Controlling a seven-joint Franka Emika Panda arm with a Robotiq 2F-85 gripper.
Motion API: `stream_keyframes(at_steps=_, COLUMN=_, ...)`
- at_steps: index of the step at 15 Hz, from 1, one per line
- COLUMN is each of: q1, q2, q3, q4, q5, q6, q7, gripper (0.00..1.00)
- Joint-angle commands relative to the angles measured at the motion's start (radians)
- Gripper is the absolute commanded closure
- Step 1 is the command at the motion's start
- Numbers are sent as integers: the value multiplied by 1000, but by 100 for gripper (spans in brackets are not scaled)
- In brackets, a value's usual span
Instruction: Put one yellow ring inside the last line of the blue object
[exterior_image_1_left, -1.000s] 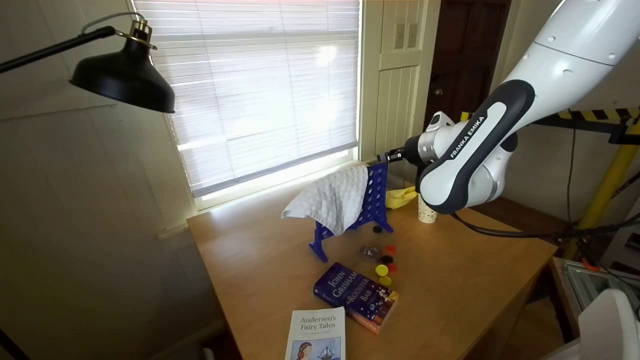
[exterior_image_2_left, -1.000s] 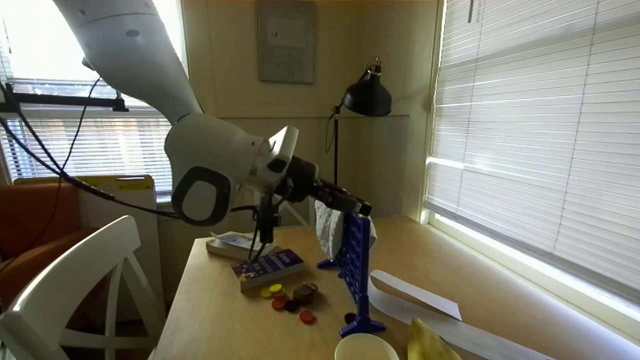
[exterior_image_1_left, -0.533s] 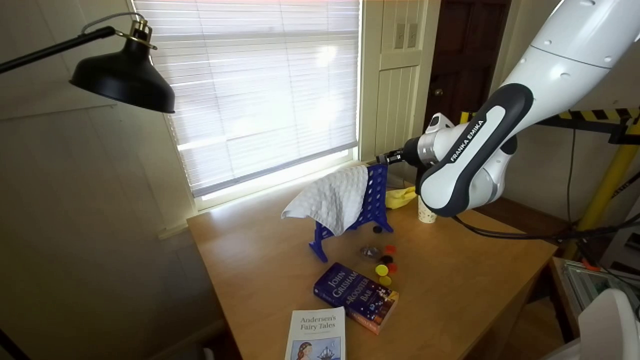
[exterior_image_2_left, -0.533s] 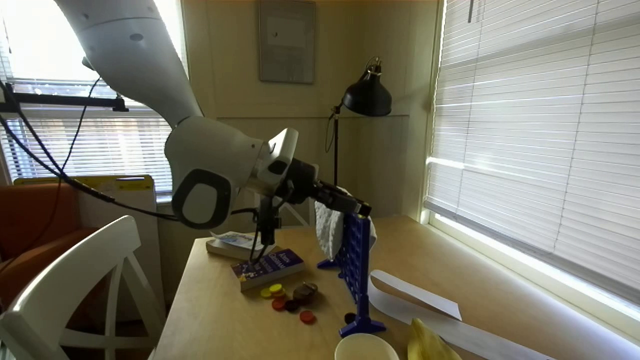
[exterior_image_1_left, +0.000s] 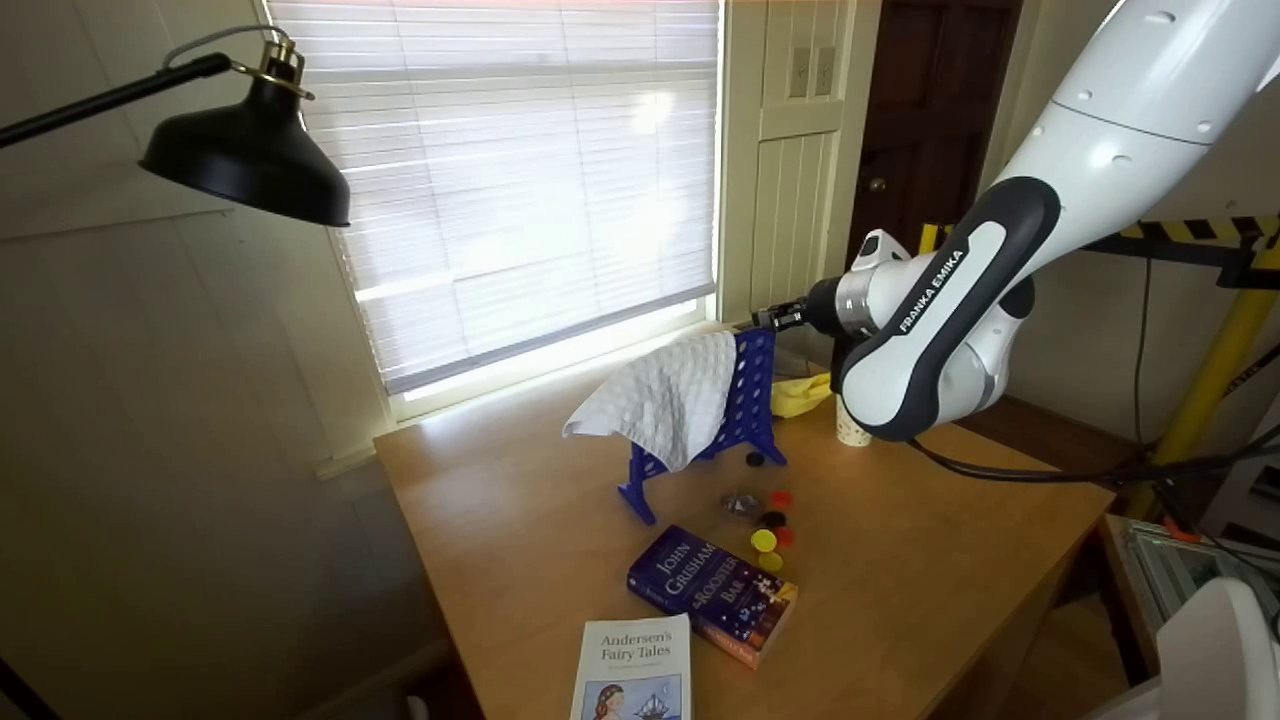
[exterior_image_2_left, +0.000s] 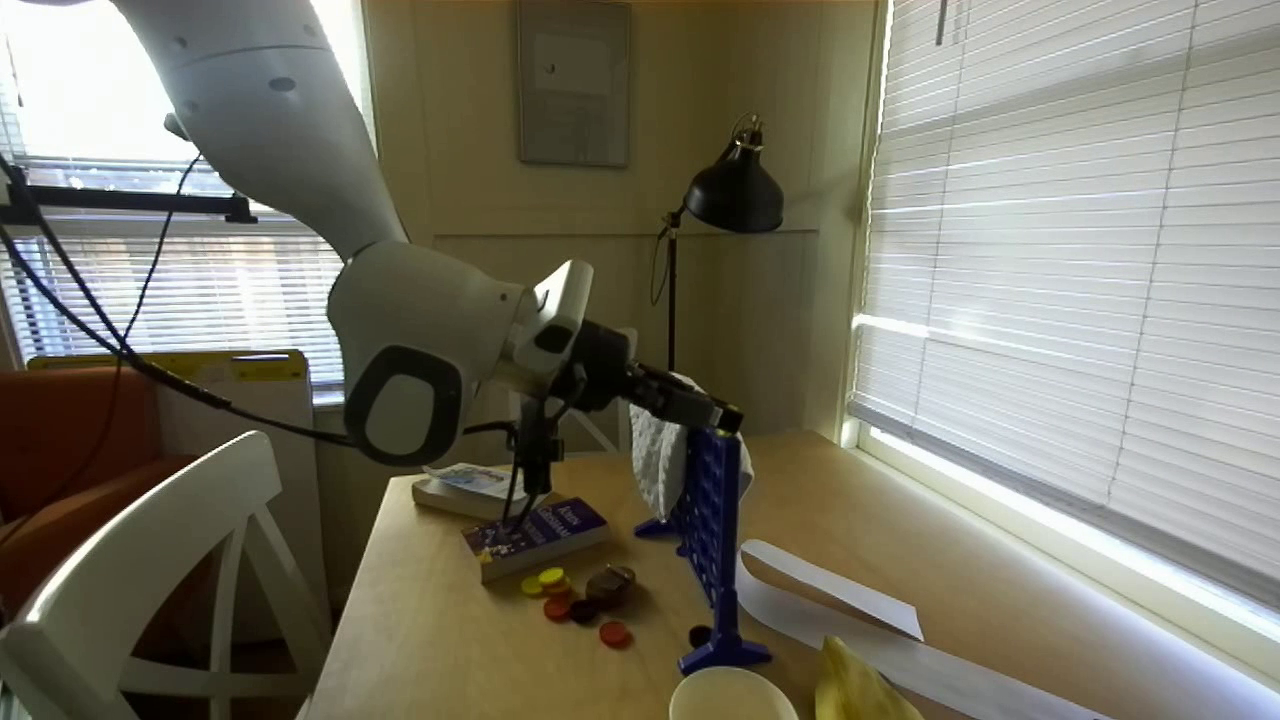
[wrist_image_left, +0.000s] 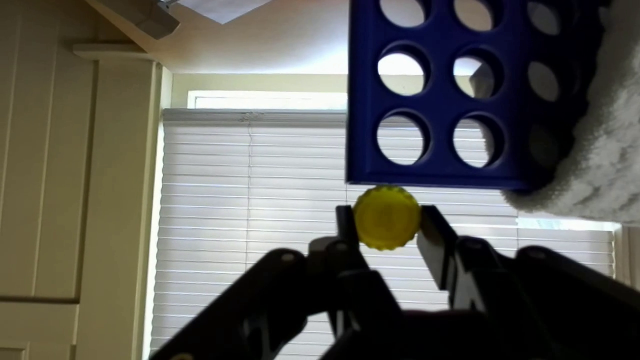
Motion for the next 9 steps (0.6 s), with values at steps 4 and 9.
stream_keyframes(at_steps=4, q1=-10, q2=38, q3=-10, q4=13, q5=-51, q6=46, q7=42, gripper=89)
stream_keyframes(at_steps=9, q1=-11, q2=55, q3=-10, q4=23, q5=-67, q6=64, q7=52, gripper=89)
